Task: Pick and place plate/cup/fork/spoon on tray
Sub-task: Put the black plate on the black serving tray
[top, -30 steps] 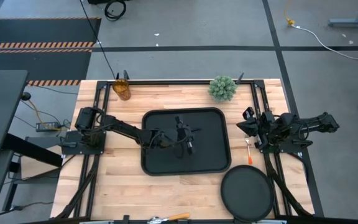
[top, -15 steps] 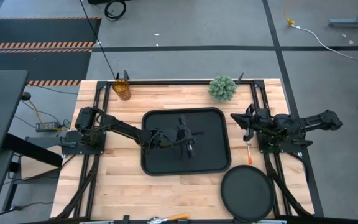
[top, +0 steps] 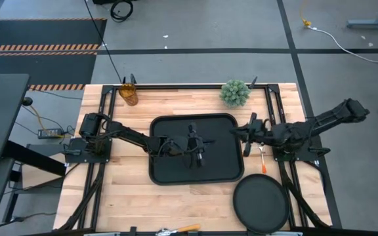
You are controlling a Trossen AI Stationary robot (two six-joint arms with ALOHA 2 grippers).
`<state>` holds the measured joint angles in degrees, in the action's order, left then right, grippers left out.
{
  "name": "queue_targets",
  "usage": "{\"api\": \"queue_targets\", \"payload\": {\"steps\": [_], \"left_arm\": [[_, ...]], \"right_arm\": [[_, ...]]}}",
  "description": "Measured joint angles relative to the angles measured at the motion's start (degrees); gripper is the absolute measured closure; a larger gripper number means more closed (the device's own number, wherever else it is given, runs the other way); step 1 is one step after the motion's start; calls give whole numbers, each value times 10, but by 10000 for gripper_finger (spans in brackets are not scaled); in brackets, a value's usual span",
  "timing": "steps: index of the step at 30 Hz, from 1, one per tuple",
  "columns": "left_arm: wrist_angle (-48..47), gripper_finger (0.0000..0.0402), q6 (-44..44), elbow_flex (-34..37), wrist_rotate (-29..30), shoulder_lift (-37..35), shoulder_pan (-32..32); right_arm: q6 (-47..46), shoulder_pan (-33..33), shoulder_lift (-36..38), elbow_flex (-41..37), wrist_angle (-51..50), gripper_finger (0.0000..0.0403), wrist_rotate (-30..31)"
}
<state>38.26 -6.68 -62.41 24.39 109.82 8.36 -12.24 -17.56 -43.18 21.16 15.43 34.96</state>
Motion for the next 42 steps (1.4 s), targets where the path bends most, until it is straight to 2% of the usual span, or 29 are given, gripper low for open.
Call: {"api": "queue_targets", "payload": {"steps": [4,7,11,14,19,22,26,30,34,42], "left_arm": [[0,392,0,0,-17,0,4],[0,392,2,0,-19,0,6],[0,392,21,0,-16,0,4],[0,391,39,0,-2,0,0],[-17,360,67,-4,12,0,-2],[-99,328,93,-38,13,0,-2],[-232,278,138,-97,13,-1,-2],[-241,229,154,-105,13,0,6],[-239,198,170,-105,13,0,7],[-269,191,196,-105,14,0,-16]], "right_arm": [[-26,-34,-64,31,1,400,5],[-39,-76,-107,62,-15,400,47],[-81,-136,-161,122,-117,401,139],[-140,-172,-199,170,-210,400,185],[-241,-207,-251,229,-319,395,188],[-303,-220,-273,254,-372,390,162],[-394,-226,-292,285,-462,381,72],[-461,-230,-309,319,-528,359,-22],[-514,-230,-337,366,-602,326,-104],[-618,-242,-429,467,-763,279,-216]]}}
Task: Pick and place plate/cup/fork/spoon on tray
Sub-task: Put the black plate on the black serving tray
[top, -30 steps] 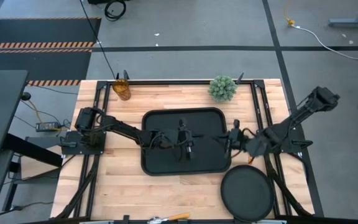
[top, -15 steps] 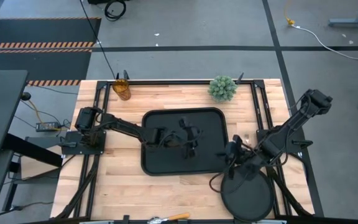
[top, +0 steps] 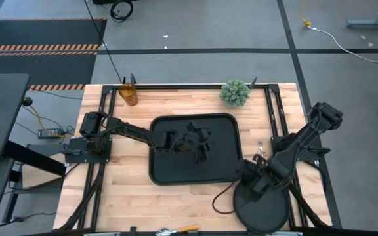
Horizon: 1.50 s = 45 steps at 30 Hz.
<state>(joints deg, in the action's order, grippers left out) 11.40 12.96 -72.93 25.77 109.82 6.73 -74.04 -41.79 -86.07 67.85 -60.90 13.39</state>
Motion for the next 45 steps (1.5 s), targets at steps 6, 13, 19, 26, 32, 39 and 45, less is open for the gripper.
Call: {"api": "queue_targets", "payload": {"steps": [6,13,19,26,32,39,45], "left_arm": [[-9,201,7,0,-1,0,0],[-10,207,12,0,-1,0,10],[-10,207,12,0,-1,0,10],[-8,207,8,0,-1,0,10],[-9,208,8,0,-1,0,10],[-10,209,8,1,-1,0,10],[-10,210,7,1,-1,0,9]], "right_arm": [[-91,-23,-61,64,-54,276,-105],[-237,-83,-89,94,-30,276,-178],[-420,-161,-107,94,13,276,-182],[-446,-209,-134,94,31,276,-181],[-360,-207,-143,93,30,276,-176],[-334,-198,-137,93,30,276,-206],[-338,-198,-137,93,30,259,-210]]}}
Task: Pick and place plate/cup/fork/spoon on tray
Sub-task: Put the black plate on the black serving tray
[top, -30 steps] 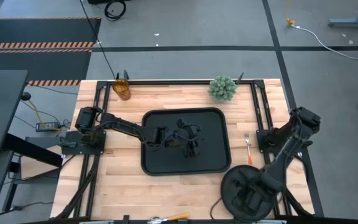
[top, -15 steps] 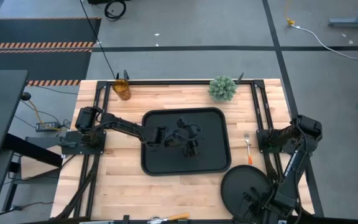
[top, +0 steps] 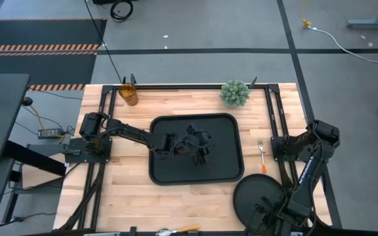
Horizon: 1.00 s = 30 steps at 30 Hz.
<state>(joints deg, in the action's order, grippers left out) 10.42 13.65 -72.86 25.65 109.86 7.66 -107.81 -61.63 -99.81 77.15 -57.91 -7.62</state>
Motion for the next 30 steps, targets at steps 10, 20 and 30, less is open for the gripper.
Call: {"api": "queue_targets", "payload": {"steps": [10,20,30], "left_arm": [[-4,210,-23,0,0,0,0],[-6,210,-4,0,0,0,0],[-12,209,1,0,0,0,2]], "right_arm": [[34,0,0,0,-1,163,12],[40,17,-11,0,10,127,-81],[46,59,-56,4,88,152,-142]]}}
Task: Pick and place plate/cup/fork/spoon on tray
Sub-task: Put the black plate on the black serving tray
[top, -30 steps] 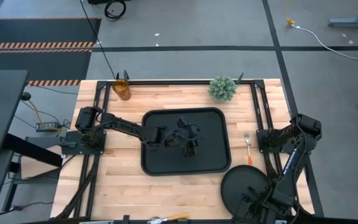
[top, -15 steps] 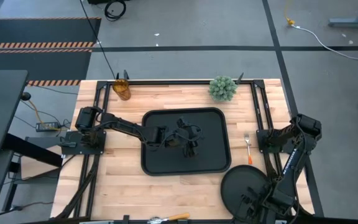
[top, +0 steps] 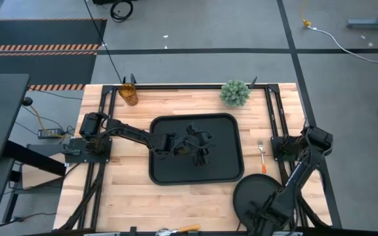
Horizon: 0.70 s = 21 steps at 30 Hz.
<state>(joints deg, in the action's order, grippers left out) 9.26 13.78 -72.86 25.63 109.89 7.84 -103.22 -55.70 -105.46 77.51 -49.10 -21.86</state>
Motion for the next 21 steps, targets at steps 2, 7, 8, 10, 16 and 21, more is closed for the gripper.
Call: {"api": "queue_targets", "payload": {"steps": [2,7,8,10,16,21], "left_arm": [[0,210,0,0,0,0,1],[0,210,4,0,-4,0,2],[3,209,4,0,-4,0,2],[12,210,4,0,-4,0,2],[57,209,9,0,-4,0,2],[69,209,7,0,-4,0,1]], "right_arm": [[0,5,-5,10,1,155,0],[-20,8,-5,36,-3,167,36],[-20,9,-5,42,-1,171,46],[-24,10,-4,47,3,178,65],[-33,2,-5,49,0,185,104],[-51,-4,-5,49,-6,185,118]]}}
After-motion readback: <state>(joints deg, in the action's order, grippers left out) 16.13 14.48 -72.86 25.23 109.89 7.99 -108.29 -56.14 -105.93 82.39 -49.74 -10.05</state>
